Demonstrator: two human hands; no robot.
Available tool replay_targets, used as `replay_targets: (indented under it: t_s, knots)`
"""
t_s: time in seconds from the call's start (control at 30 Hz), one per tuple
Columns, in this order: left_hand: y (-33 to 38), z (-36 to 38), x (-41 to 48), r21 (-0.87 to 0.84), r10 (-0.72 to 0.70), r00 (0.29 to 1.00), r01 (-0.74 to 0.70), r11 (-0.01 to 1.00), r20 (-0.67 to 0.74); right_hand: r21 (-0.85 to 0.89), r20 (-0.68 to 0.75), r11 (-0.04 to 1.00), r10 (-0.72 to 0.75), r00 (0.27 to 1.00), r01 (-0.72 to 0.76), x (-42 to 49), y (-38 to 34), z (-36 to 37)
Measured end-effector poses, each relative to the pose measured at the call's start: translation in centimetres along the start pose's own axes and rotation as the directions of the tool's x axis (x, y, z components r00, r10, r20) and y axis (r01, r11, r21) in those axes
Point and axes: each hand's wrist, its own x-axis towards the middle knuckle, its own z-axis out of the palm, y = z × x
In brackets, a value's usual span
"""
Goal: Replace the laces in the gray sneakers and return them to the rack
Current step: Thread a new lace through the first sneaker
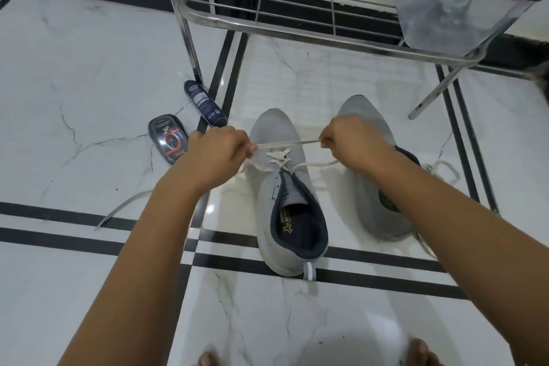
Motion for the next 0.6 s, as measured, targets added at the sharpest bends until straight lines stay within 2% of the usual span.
replay_targets:
  t_s: [0.07,0.13,0.2,0.37,0.43,0.47,0.53,0.6]
  knots:
    - [1.0,0.5,0.2,0.012,0.032,0.999,-0.032,0.999,0.033,0.016,0.069,0.997,-0.082,0.994,0.081,-0.2,-1.0,-0.2]
    - [2.4,1.0,0.9,-0.002,0.085,0.995,-0.085,0.996,0.046,0.232,0.097,0.958,-0.194,0.976,0.167,-0.7,-3.2,-0.6]
    - [2.7,0.8,1.2,-0.007,0.091,0.995,-0.091,0.996,0.029,0.338,0.061,0.924,-0.210,0.976,0.178,-0.7,-4.0,-0.9]
    - [0.1,0.4,-0.2,-0.069,-0.004,1.000,0.002,0.998,-0.029,0.221,0.058,0.975,0.003,0.998,-0.016,-0.3,-0.2,-1.2]
    - [0.8,0.8,-0.3,-0.075,0.013,1.000,-0.014,0.997,-0.021,0.191,0.076,0.982,-0.018,0.997,0.004,-0.6,-0.6,-1.1]
    - [1.3,1.1,-0.1,-0.078,0.032,0.999,-0.033,0.996,-0.010,0.227,0.087,0.973,-0.071,0.994,0.049,-0.8,-1.2,-0.9]
    - [2.2,1.6,0.4,-0.141,0.059,0.998,-0.061,0.988,-0.021,0.409,0.087,0.906,-0.153,0.984,0.105,-1.3,-2.6,-0.9]
    - [2.4,1.6,0.6,-0.298,0.014,0.998,-0.031,0.954,-0.059,0.548,0.041,0.827,-0.181,0.983,0.129,-1.5,-3.6,-0.9]
